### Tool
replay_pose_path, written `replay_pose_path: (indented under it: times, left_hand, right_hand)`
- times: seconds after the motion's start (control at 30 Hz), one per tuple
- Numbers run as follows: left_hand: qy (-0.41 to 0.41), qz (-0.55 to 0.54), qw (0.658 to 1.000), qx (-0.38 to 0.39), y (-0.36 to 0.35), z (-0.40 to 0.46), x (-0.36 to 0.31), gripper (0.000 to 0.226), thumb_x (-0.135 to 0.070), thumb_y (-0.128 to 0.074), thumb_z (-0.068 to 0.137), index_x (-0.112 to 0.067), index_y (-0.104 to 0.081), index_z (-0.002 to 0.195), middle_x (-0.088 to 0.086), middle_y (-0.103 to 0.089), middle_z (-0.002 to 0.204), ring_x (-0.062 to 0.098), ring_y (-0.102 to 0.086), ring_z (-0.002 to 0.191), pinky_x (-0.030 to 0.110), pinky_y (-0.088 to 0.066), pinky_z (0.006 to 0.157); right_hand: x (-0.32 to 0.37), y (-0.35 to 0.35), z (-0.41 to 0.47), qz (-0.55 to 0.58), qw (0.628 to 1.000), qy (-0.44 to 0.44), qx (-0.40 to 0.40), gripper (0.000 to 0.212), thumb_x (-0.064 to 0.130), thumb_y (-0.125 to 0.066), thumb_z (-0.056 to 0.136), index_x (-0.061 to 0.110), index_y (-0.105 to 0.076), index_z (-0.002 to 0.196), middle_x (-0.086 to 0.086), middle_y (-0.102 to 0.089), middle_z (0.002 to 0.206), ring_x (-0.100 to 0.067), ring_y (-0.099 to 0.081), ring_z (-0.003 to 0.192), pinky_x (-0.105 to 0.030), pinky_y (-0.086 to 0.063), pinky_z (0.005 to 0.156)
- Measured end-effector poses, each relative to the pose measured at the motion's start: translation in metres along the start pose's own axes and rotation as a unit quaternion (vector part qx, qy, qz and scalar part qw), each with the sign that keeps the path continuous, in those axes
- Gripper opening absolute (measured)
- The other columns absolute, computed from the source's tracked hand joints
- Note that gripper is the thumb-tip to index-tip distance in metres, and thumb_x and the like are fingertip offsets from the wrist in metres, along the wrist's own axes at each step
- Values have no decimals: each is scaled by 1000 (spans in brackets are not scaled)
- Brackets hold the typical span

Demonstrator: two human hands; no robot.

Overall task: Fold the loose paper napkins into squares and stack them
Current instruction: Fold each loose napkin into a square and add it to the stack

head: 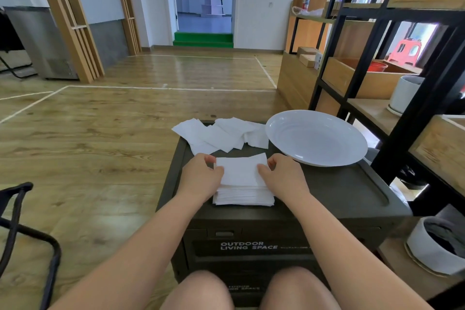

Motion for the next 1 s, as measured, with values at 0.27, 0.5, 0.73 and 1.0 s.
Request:
replay_pose_path:
  times: [0.27, 0.5, 0.73, 1.0]
  left_hand:
    - [-23, 29, 999, -2, -5, -1, 11, 28, -20, -64, 85, -28, -44, 103, -5, -57, 76, 5, -54, 64, 16, -33, 47]
    - [-63, 60, 996, 37, -4, 29, -11, 28, -13, -64, 78, -28, -52, 97, -7, -53, 75, 5, -51, 64, 19, -34, 49]
    - [-135, 148, 980, 3, -42, 104, -61, 30, -21, -58, 85, -17, -54, 114, 0, -60, 105, 18, -57, 90, 28, -45, 71]
    - [-155, 351, 923, 10, -104, 151, -71, 42, -31, -55, 90, -11, -45, 126, 11, -47, 129, 27, -45, 115, 31, -37, 77]
  right_hand:
    - [-1, -7, -13, -3, 998, -6, -54, 25, 29, -60, 86, 20, -42, 99, 5, -53, 80, -10, -53, 71, -21, -37, 54]
    - [7, -16, -20, -84, 977, 141, -134, 12, 22, -56, 92, 19, -63, 101, 3, -45, 94, -12, -38, 84, -17, -34, 62]
    - [-3, -20, -12, -10, 987, 125, -104, 6, 25, -52, 94, 26, -57, 95, 9, -47, 86, -9, -50, 72, -19, -46, 60]
    - [-10, -25, -6, 55, 989, 113, -81, 9, 24, -53, 90, 33, -55, 90, 14, -46, 87, -5, -52, 77, -19, -45, 62]
Point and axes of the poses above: each hand's wrist, its own z-axis towards the middle knuckle, its own y-axis out of the back of the hand, x = y × z, the point moved 5 cm from there along z, towards the middle knuckle
